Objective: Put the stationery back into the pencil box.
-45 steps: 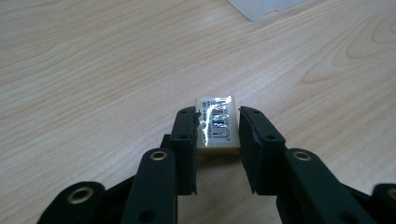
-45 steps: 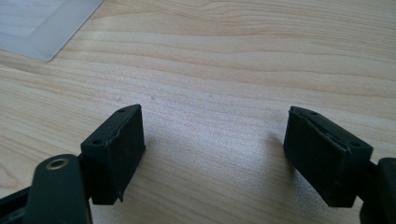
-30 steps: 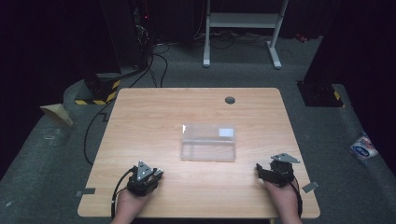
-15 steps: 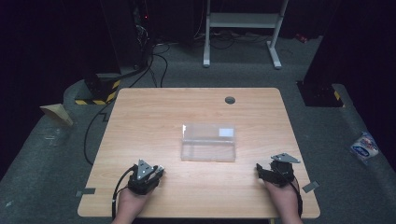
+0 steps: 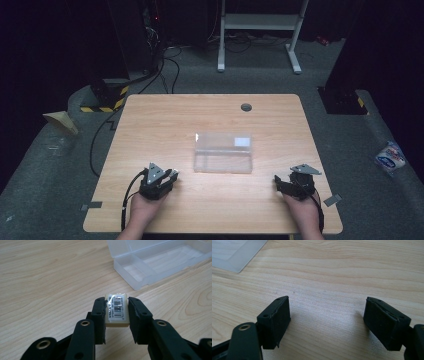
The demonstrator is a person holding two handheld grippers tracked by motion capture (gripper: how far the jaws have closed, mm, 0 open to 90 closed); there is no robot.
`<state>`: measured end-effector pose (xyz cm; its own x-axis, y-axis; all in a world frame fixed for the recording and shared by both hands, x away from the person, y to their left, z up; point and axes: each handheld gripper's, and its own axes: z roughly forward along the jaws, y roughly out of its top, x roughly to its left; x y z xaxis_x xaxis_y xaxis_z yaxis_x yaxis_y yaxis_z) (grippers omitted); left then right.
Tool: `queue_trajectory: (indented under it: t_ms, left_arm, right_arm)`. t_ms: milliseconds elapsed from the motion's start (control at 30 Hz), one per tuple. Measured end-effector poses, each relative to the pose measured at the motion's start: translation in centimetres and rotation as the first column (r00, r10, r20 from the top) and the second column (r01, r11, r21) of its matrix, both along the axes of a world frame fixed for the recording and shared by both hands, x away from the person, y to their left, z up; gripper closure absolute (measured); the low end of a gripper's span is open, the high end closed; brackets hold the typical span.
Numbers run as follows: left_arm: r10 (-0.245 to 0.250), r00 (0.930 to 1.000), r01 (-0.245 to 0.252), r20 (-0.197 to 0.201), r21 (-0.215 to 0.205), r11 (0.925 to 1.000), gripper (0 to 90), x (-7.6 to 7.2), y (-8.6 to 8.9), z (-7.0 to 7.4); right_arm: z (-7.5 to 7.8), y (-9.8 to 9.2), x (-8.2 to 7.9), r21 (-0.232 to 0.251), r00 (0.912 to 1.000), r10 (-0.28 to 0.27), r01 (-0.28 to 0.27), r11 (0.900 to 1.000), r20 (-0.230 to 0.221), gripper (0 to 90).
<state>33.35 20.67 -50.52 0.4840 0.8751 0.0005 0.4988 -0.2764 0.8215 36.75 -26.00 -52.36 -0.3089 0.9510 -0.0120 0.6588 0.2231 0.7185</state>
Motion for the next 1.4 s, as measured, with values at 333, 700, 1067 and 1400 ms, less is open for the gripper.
queue_trajectory:
  t_ms: [333,700,1067,1400]
  left_arm:
    - [0.0,0.9995,0.001,0.032,-0.033,0.9994,67.9,0.1,-0.4,1.2]
    - [-0.024,0.9987,0.026,0.044,-0.04,0.9989,67.9,1.2,-2.1,2.5]
    - [-0.032,0.9994,0.033,0.017,-0.054,0.998,67.8,2.9,-3.9,2.7]
    - [-0.033,0.9994,0.033,-0.005,-0.072,0.9968,67.8,4.1,-4.9,2.9]
  right_arm:
    - [0.0,0.0,0.0,-0.003,1.0,-0.001,0.001,1.0,0.001,21.4]
    - [0.0,0.0,0.0,-0.003,1.0,0.001,-0.001,1.0,0.003,21.5]
    - [0.0,0.0,0.0,-0.003,1.0,0.002,-0.001,1.0,0.003,21.5]
    - [0.0,0.0,0.0,-0.003,1.0,0.001,-0.001,1.0,0.003,21.5]
